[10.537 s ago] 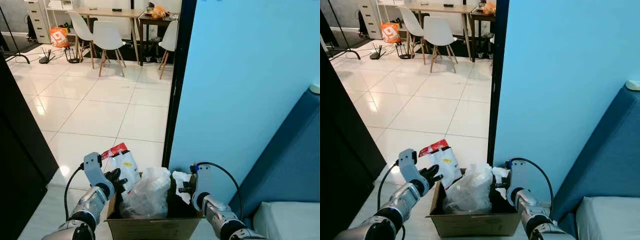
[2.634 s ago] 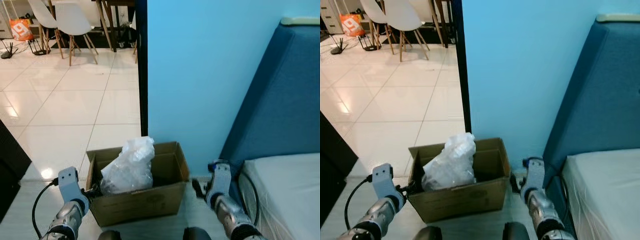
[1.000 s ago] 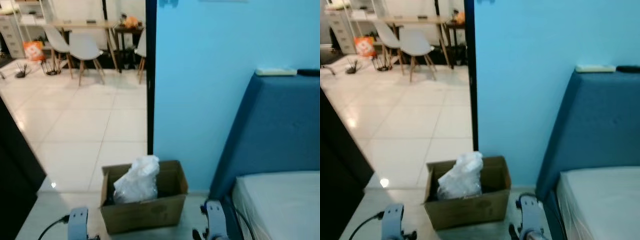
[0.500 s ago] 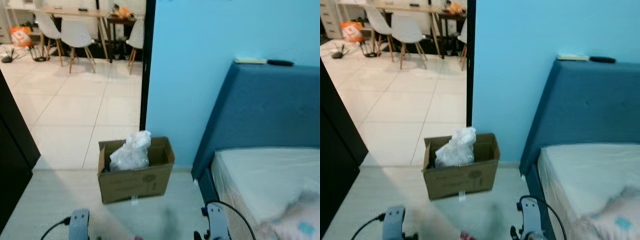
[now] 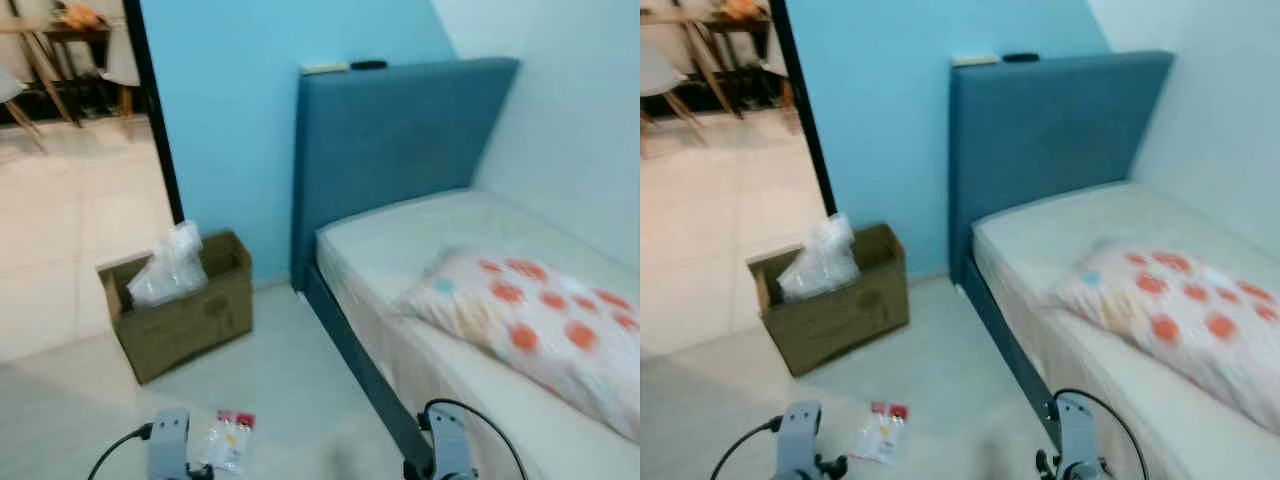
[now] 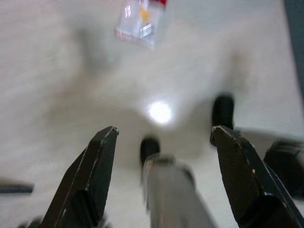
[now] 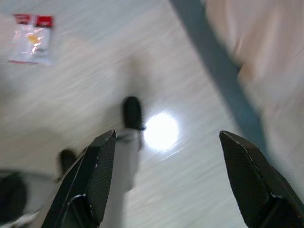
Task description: Clean up the room
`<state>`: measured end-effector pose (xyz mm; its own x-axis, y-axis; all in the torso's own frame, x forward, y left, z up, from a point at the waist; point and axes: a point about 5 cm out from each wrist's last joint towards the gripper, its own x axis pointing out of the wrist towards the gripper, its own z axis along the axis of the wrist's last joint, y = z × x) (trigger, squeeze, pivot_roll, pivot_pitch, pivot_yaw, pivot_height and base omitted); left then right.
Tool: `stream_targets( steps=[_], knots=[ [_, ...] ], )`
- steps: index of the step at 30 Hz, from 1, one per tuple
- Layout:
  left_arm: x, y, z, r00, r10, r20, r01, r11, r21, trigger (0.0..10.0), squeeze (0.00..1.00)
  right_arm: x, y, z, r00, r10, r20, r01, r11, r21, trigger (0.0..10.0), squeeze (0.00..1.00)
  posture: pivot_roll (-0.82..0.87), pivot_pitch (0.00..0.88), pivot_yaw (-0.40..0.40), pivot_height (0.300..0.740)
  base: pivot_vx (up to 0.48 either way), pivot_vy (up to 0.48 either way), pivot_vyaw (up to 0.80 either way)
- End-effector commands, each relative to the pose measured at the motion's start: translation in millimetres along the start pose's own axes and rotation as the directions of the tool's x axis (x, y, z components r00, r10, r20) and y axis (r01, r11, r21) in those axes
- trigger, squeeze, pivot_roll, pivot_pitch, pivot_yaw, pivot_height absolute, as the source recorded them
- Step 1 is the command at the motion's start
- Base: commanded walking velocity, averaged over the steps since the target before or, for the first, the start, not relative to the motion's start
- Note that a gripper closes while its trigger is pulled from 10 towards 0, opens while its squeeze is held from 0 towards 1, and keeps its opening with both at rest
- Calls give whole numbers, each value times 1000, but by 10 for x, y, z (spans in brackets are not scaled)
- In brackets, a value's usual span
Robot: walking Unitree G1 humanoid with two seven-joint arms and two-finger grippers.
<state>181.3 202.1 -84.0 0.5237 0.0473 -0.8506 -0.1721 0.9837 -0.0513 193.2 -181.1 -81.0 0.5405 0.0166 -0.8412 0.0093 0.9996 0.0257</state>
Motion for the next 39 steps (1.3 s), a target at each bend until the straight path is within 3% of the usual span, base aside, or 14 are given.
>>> stream_targets(
  steps=[1,27,39],
  knots=[
    [3,-11,15,1000,-5,1,5,1000,17,10000,0,3,-29,59,1000,-9,11,9,1000,-5,10000,0,74,0,-38,740,-480,0,-775],
    [9,-90,88,996,-80,44,79,996,30,10000,0,1,-49,56,1000,-29,10,29,999,14,10000,0,71,0,-33,740,0,0,-767],
    [11,-97,107,995,-84,45,83,996,28,10000,0,1,-58,87,999,-28,28,27,999,31,10000,0,64,0,-29,740,0,-140,0]
  ],
)
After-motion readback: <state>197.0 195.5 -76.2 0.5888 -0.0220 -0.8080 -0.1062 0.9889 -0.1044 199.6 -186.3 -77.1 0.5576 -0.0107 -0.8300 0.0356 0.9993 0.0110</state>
